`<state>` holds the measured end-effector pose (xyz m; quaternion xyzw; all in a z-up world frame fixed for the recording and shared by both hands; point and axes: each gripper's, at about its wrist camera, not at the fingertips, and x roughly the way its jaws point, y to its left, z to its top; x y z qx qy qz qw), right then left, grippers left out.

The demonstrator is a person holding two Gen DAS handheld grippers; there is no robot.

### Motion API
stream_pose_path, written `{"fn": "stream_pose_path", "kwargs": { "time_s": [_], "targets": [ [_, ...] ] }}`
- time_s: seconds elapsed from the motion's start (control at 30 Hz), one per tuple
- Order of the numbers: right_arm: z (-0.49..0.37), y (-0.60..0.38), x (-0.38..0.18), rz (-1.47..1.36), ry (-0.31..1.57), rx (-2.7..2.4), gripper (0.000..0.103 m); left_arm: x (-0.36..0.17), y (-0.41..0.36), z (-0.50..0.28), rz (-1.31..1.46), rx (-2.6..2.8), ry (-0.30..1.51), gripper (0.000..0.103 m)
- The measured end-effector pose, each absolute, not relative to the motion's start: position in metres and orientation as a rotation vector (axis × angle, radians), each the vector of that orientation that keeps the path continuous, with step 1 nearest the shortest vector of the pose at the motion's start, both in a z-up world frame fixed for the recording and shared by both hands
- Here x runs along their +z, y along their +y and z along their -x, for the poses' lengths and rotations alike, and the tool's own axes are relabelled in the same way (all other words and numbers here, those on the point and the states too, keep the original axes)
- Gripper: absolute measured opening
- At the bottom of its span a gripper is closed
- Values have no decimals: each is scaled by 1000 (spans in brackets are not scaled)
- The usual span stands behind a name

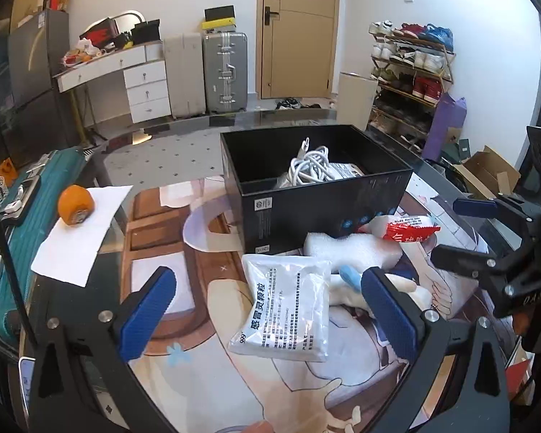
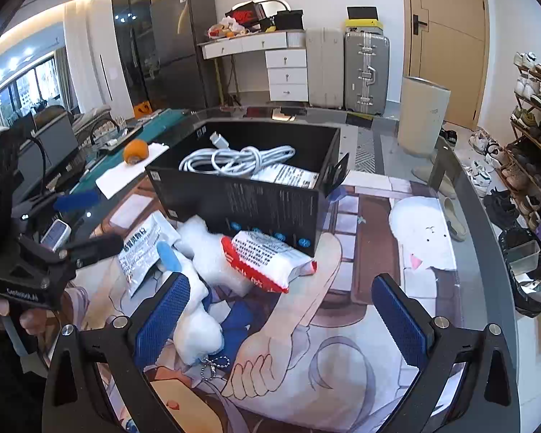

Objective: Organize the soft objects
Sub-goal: 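Withdraw both grippers from the box toward the remaining items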

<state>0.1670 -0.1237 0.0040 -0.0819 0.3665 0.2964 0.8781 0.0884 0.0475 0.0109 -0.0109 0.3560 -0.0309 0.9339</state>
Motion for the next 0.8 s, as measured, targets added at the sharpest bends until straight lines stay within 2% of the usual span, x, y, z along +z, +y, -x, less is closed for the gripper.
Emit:
{"fn": "stream_pose_path", "kwargs": {
  "time_s": [0.8],
  "targets": [
    [-162, -97, -22, 251, 852, 710, 102, -19, 47, -106, 11, -46, 850, 103]
  ]
}}
